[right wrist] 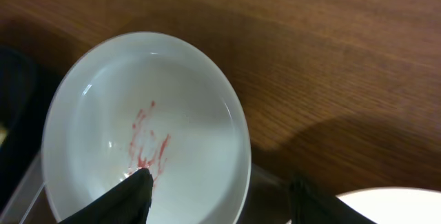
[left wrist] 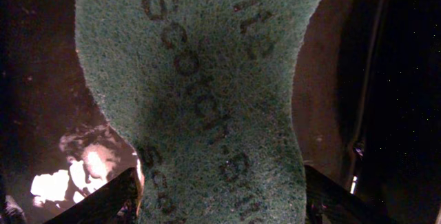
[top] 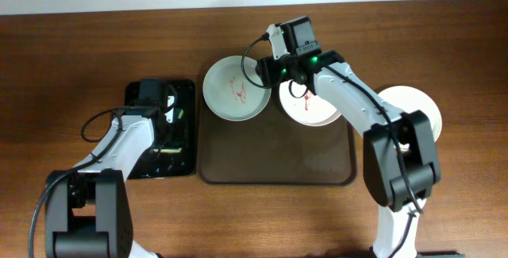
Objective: Clean dirty plates on tray and stack at the side
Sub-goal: 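Grip the rim of the left sauce plate with the right gripper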
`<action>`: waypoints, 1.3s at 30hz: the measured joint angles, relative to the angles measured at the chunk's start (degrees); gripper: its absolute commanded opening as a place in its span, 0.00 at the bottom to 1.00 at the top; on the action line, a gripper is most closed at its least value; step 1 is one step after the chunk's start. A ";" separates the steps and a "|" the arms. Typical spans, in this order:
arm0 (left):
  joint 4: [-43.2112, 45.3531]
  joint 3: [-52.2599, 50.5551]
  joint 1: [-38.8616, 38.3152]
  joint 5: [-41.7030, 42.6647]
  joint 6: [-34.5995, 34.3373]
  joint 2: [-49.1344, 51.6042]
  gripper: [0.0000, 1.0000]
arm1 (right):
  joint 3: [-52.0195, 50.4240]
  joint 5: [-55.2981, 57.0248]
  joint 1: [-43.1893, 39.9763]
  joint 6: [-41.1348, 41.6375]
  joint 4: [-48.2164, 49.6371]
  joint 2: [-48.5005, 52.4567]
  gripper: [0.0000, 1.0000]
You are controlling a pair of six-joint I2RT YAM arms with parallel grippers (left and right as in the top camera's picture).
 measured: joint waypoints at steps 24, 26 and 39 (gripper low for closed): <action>-0.02 0.00 0.00 0.00 0.00 0.00 0.73 | 0.17 1.44 2.25 0.24 -13.03 5.60 0.04; 0.02 0.00 0.00 -0.02 0.00 0.02 0.73 | 0.33 1.44 2.25 0.72 -19.85 4.17 0.04; 0.57 0.39 0.00 -0.50 0.02 -1.64 0.89 | 0.00 1.62 2.25 3.10 -40.24 -1.42 0.04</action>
